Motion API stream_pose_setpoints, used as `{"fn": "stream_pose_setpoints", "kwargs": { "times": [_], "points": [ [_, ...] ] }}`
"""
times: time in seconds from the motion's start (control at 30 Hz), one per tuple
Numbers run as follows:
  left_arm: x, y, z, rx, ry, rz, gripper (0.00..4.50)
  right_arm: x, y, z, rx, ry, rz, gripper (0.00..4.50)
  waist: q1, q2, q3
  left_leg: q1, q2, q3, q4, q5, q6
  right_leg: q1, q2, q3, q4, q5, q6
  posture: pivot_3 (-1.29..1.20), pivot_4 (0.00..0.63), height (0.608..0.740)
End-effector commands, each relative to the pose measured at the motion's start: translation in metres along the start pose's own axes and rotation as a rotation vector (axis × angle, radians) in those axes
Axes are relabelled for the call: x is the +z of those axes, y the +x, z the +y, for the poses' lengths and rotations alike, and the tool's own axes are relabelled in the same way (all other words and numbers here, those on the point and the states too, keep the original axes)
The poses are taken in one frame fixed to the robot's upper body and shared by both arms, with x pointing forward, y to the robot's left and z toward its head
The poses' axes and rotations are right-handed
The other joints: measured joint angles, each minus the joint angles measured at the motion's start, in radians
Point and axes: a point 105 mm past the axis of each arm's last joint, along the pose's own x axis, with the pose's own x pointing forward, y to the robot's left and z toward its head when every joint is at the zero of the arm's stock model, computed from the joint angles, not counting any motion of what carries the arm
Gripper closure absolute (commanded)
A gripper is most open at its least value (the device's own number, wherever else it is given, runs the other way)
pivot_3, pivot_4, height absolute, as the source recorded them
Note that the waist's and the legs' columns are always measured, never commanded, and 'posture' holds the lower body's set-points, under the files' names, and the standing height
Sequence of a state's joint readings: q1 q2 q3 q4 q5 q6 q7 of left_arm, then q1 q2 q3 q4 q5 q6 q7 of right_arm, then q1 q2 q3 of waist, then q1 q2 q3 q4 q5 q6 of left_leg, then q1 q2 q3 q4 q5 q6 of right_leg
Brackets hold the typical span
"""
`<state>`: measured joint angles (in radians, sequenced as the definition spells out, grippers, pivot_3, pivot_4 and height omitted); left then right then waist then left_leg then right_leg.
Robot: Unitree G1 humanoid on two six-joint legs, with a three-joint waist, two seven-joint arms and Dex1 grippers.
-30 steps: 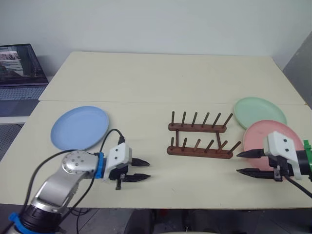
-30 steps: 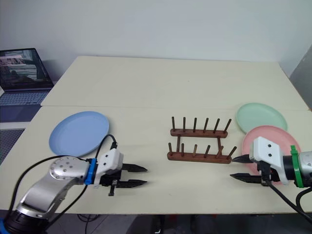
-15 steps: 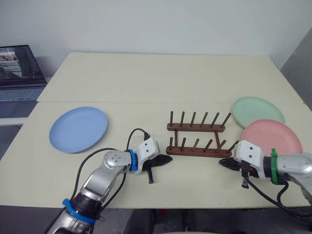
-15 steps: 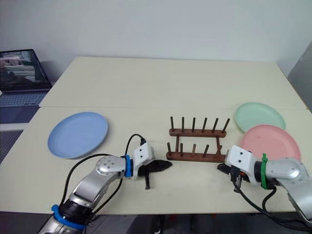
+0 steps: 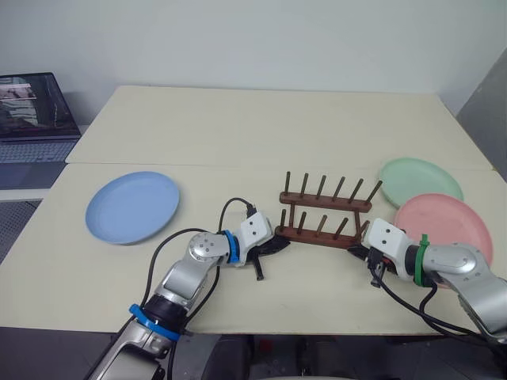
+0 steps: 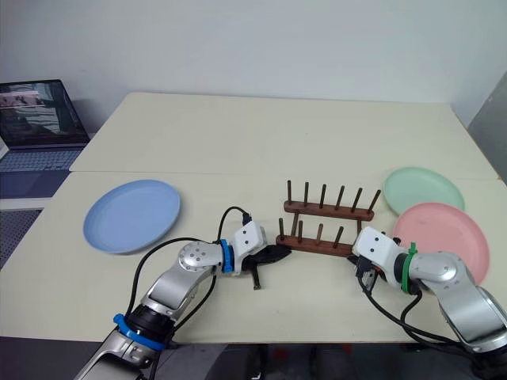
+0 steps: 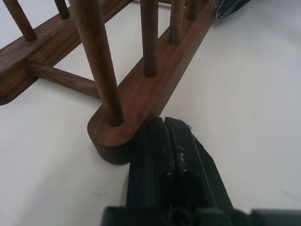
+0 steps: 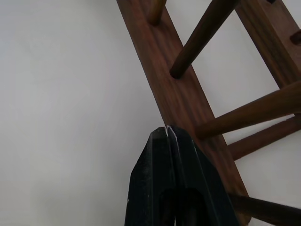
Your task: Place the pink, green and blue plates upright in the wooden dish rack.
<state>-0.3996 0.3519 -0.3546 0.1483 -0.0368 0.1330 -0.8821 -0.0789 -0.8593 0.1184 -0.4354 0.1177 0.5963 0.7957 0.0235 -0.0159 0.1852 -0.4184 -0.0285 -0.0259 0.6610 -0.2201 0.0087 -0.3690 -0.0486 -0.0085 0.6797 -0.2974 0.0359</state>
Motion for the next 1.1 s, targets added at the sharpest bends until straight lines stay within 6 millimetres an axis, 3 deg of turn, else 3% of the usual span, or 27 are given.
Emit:
{"fn": "stream_pose_setpoints", "kwargs": {
  "times": [0.03,0.47,0.77,1.1],
  "points": [
    [0.005,0.004,0.010,0.030,0.043,-0.005,4.49,0.005,-0.001,-0.013,-0.066,-0.026,-0.006,4.47,0.000,0.000,0.000,0.000,0.000,0.000,0.000,0.000,0.000,0.000,0.000,0.000,0.000,0.000,0.000,0.00,0.150,0.740],
    [0.013,0.013,0.023,0.060,0.072,-0.029,4.49,0.004,0.002,-0.039,-0.147,-0.035,0.001,4.47,-0.001,0.000,0.000,-0.004,0.000,0.000,0.000,0.000,0.001,-0.002,0.000,0.000,0.000,0.001,-0.001,0.00,0.150,0.740],
    [0.017,0.021,0.044,0.126,0.093,-0.032,4.49,0.010,0.007,-0.055,-0.161,-0.069,-0.009,4.47,-0.001,0.000,0.000,-0.004,0.000,0.001,0.001,0.001,0.002,-0.002,0.000,0.000,0.000,0.002,0.000,0.00,0.150,0.740],
    [0.018,0.024,0.050,0.148,0.096,-0.047,4.49,0.017,0.011,-0.062,-0.158,-0.090,-0.025,4.47,-0.001,0.000,0.000,-0.006,0.000,0.001,0.001,0.001,0.002,-0.004,0.001,0.000,0.000,0.002,0.000,0.00,0.150,0.740]
  ]
}}
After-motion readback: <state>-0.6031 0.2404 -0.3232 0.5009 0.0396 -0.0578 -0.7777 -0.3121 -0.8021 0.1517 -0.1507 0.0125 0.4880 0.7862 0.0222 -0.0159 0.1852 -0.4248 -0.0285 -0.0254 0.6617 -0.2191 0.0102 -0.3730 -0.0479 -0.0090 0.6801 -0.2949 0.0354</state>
